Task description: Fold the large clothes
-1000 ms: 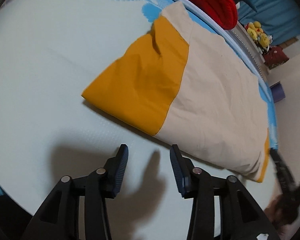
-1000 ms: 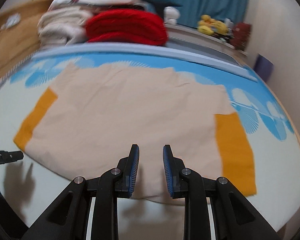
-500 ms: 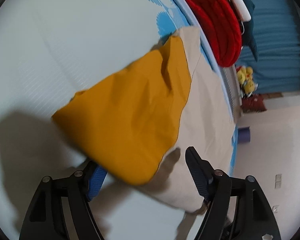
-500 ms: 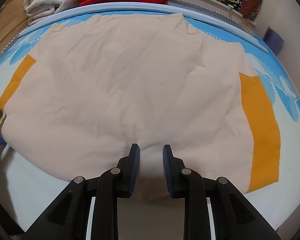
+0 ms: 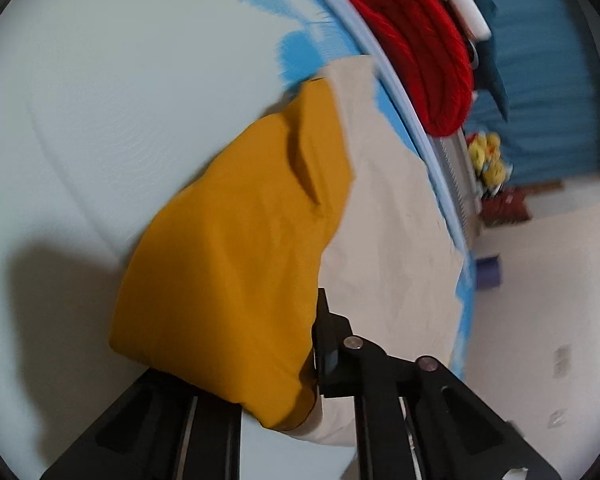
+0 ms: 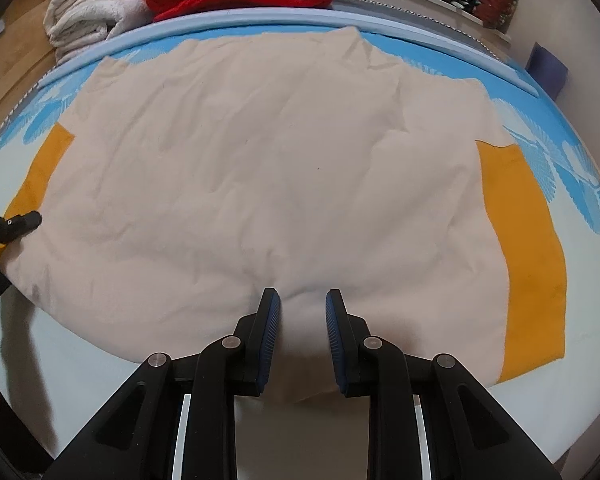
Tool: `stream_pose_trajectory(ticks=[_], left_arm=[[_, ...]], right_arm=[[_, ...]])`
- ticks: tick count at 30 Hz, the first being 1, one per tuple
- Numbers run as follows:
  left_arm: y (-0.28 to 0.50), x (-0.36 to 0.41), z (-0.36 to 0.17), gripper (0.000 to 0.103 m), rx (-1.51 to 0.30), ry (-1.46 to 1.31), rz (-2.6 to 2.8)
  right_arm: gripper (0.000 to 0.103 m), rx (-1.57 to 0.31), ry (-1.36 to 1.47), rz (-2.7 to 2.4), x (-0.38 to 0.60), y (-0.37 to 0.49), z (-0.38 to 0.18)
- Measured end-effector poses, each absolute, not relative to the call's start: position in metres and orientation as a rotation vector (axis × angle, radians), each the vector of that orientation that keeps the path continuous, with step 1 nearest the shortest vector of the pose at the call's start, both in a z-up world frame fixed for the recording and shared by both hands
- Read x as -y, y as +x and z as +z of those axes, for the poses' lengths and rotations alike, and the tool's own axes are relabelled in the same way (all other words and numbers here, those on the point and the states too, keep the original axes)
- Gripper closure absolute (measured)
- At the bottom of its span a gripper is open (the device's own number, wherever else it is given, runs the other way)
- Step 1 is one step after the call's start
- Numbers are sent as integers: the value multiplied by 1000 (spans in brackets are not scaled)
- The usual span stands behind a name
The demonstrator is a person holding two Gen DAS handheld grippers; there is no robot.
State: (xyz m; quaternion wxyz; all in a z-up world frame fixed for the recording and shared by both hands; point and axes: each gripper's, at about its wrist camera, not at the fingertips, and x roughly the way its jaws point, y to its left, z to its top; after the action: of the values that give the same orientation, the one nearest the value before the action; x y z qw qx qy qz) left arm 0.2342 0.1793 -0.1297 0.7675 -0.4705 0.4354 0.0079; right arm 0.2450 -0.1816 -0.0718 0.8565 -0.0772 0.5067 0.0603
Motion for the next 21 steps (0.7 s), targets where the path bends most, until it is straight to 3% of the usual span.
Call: stream_pose_trajectory(ticks=[7,11,14,21], left_arm=[[213,-171,-23,95,-927,-709,21],[183,-180,18,95,-924,-549,76],[166,-189,29,95,-872,-477,112],[170,-155,5,96,-877,-330,96]], right_arm=[[78,-983,-130,141,161,228,-49],[78,-1125,-78,253,139,224,-68],[78,-1245,-123,372,122,222,-78],[76,-1024,-147,355,166,238,17]])
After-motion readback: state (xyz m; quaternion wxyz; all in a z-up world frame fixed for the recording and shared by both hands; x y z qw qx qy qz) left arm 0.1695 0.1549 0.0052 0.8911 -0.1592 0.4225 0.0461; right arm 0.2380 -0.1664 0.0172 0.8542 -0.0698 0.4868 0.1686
